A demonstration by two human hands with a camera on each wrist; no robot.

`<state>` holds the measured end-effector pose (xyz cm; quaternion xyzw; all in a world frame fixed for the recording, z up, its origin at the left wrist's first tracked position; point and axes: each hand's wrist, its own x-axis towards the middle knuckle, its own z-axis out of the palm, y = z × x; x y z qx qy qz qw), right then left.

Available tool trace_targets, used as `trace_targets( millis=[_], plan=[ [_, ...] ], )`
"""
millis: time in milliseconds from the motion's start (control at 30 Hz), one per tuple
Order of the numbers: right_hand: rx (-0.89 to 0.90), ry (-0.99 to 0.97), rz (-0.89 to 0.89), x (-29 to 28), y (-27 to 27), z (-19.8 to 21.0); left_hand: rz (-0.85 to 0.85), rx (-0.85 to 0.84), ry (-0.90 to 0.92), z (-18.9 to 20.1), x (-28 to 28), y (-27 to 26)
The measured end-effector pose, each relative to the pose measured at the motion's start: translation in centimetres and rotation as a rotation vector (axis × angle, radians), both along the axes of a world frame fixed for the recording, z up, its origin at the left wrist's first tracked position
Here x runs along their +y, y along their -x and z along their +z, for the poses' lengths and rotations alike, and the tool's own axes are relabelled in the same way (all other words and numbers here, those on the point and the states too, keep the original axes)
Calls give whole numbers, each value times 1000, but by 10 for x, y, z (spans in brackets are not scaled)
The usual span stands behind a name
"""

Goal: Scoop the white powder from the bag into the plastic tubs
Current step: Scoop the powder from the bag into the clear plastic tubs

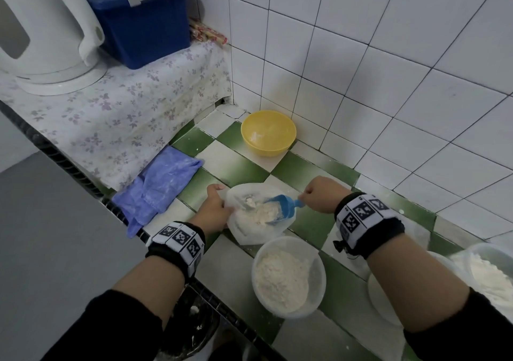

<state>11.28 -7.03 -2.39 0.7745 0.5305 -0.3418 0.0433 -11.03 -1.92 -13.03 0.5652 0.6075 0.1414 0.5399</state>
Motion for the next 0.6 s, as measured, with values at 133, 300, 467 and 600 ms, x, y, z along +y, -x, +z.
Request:
trace_targets(
  millis=[133, 300, 467, 600],
  plan=[
    [118, 67, -98, -7, -2, -10, 49, -90, 42, -3, 2, -5],
    [206, 69, -219, -19, -2, -25, 89, -216, 133, -4, -3, -3],
    [247, 66, -244, -24, -4, -32, 84, -296, 235, -2, -9, 1],
    [297, 61, -261, -26, -2, -37, 50, -255, 222, -2, -14, -8]
  ],
)
